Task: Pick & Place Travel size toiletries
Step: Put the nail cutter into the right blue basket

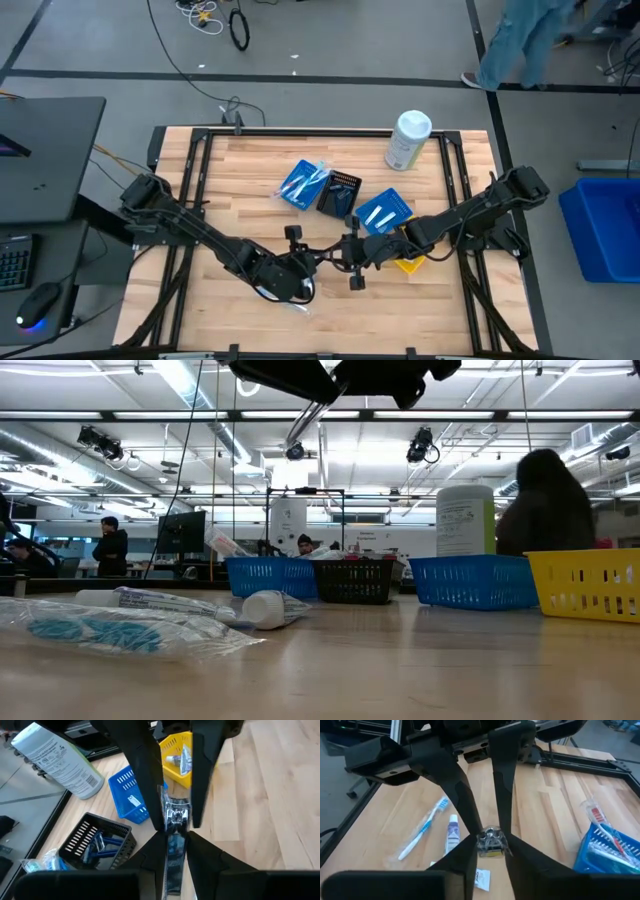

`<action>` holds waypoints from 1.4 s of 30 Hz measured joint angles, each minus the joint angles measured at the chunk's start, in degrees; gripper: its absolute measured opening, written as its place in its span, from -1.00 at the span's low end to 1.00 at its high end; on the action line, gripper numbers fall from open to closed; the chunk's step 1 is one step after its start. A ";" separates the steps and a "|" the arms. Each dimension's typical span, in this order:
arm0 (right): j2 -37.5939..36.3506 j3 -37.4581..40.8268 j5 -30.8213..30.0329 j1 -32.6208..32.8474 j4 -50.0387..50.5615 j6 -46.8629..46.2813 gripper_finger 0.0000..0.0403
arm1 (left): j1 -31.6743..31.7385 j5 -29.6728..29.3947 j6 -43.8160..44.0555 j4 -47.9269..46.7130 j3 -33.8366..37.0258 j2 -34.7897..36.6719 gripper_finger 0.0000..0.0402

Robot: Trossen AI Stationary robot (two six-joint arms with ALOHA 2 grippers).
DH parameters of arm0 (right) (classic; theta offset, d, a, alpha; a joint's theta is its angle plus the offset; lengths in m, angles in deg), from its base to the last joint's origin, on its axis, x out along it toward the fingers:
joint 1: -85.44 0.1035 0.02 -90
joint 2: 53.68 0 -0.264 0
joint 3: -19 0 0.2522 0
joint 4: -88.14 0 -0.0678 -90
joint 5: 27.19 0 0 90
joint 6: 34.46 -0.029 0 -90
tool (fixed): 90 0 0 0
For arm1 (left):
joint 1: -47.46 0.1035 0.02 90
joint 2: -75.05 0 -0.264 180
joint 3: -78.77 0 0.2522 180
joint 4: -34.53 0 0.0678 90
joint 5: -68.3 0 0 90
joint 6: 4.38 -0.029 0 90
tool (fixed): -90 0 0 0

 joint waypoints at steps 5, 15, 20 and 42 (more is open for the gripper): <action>-0.02 0.00 0.02 0.02 0.22 0.17 -0.61 | 0.24 0.59 1.95 0.44 0.00 -0.28 -0.62; -0.04 0.00 0.20 0.23 2.37 -1.45 -0.65 | 1.78 5.06 6.87 0.60 0.00 -0.33 -0.51; -0.11 -0.13 -0.21 0.20 6.74 -4.29 -0.65 | 3.01 5.90 9.49 0.51 0.00 -0.34 -0.39; -10.66 1.06 -25.02 -2.61 60.95 -49.89 -0.65 | 4.55 7.00 12.32 0.49 0.00 -0.33 -0.28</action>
